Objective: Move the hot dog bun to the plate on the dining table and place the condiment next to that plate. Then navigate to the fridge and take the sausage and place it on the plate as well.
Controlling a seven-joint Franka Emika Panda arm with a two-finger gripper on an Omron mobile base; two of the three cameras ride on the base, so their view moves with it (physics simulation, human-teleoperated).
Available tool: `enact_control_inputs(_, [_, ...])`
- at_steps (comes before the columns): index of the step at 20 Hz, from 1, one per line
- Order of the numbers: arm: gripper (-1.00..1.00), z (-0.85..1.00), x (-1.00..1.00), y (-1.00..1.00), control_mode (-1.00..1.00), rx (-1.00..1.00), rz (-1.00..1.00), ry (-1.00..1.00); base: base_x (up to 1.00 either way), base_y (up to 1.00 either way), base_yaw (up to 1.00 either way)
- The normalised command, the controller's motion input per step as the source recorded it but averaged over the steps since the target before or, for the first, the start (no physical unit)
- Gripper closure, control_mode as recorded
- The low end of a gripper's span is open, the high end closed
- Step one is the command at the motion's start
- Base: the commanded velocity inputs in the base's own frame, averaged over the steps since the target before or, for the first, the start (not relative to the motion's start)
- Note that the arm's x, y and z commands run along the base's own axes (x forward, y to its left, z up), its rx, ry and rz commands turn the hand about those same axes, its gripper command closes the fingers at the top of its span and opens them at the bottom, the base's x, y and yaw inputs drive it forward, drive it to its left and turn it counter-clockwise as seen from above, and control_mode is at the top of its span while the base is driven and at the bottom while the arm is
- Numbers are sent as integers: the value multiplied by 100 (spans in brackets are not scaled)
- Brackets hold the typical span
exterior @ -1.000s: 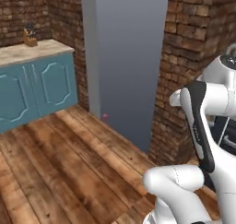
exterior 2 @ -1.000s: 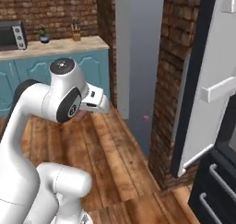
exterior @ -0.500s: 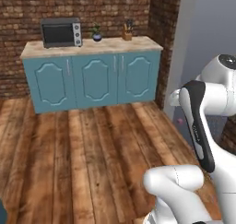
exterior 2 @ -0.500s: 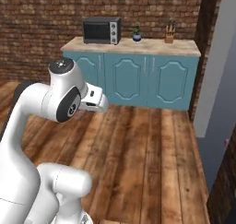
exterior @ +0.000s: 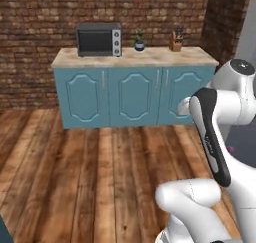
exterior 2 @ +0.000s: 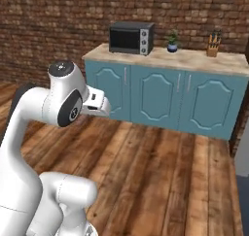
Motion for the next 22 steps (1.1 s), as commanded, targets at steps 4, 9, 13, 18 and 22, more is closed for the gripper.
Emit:
enact_control_inputs(4, [100,0,0,0,100,0,0,0,100,0,43])
enact_control_inputs(9, [100,0,0,0,100,0,0,0,100,0,52])
enact_control_inputs(13, [100,0,0,0,100,0,0,0,100,-2,58])
enact_control_inputs(18, [100,0,0,0,100,0,0,0,100,-8,55])
enact_control_inputs(22, [100,0,0,0,100,0,0,0,100,-7,53])
